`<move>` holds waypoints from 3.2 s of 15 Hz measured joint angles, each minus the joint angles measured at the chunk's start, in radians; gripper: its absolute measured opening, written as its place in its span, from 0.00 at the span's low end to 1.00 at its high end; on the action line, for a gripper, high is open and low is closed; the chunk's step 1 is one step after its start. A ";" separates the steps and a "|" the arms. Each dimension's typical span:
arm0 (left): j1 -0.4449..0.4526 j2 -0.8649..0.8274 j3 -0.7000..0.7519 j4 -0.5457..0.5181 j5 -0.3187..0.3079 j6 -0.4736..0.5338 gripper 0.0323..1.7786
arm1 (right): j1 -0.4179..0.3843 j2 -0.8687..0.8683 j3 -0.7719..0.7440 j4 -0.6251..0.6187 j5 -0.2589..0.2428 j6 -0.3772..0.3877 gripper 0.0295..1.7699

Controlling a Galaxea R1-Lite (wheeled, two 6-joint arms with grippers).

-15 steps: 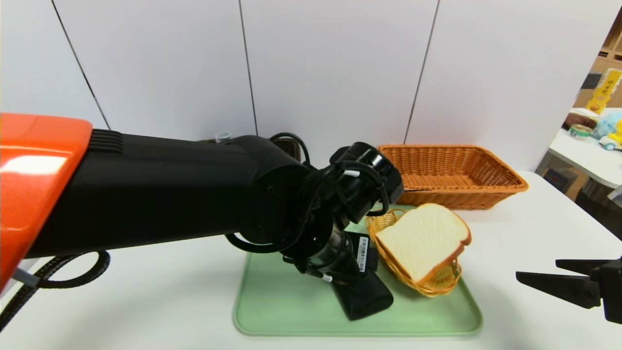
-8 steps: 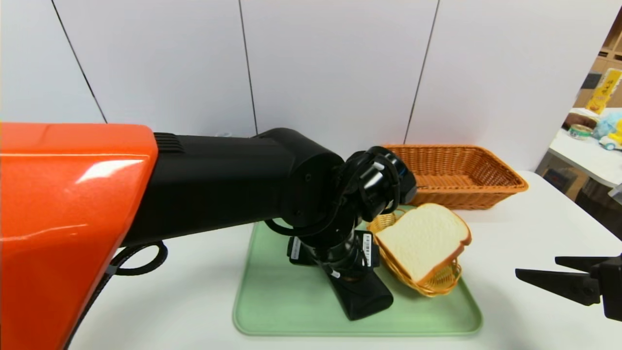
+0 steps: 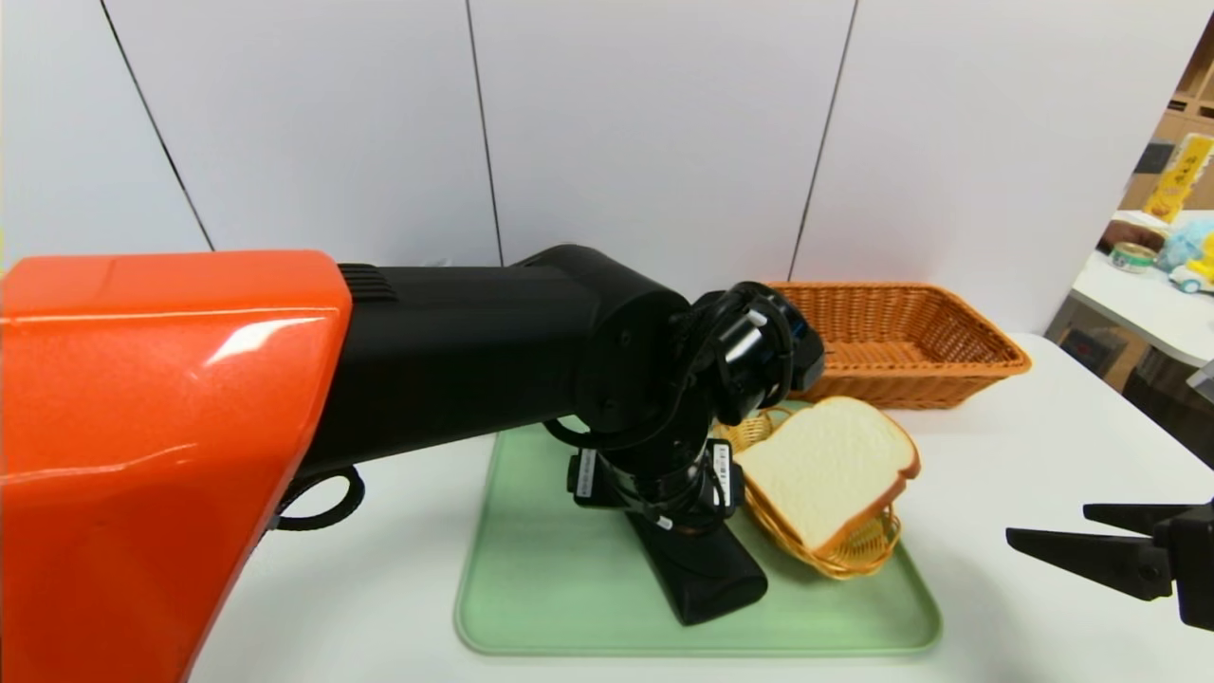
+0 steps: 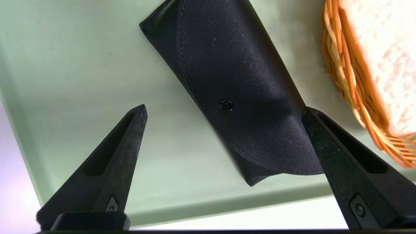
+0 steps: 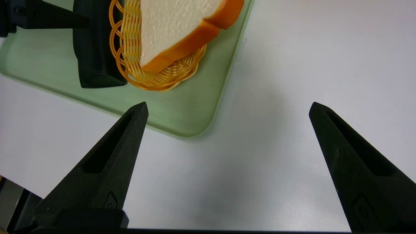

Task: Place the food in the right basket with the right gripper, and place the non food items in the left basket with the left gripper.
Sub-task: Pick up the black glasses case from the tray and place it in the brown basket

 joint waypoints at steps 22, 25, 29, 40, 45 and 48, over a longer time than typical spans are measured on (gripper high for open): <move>-0.036 0.055 -0.003 -0.038 0.121 -0.011 0.95 | 0.001 -0.020 0.011 0.001 0.017 -0.001 0.97; -0.047 0.057 -0.003 -0.038 0.140 -0.041 0.95 | 0.001 -0.020 0.011 0.002 0.016 -0.002 0.97; -0.061 0.061 0.002 -0.017 0.241 -0.106 0.95 | 0.002 -0.024 0.013 0.003 0.015 -0.002 0.97; -0.088 0.089 -0.004 -0.048 0.259 -0.135 0.95 | 0.013 -0.023 0.007 0.002 0.041 -0.005 0.97; -0.086 0.101 -0.003 -0.047 0.255 -0.155 0.95 | 0.014 -0.023 0.009 0.003 0.040 -0.005 0.97; -0.085 0.116 -0.003 -0.048 0.255 -0.156 0.95 | 0.013 -0.023 0.011 0.003 0.039 -0.005 0.97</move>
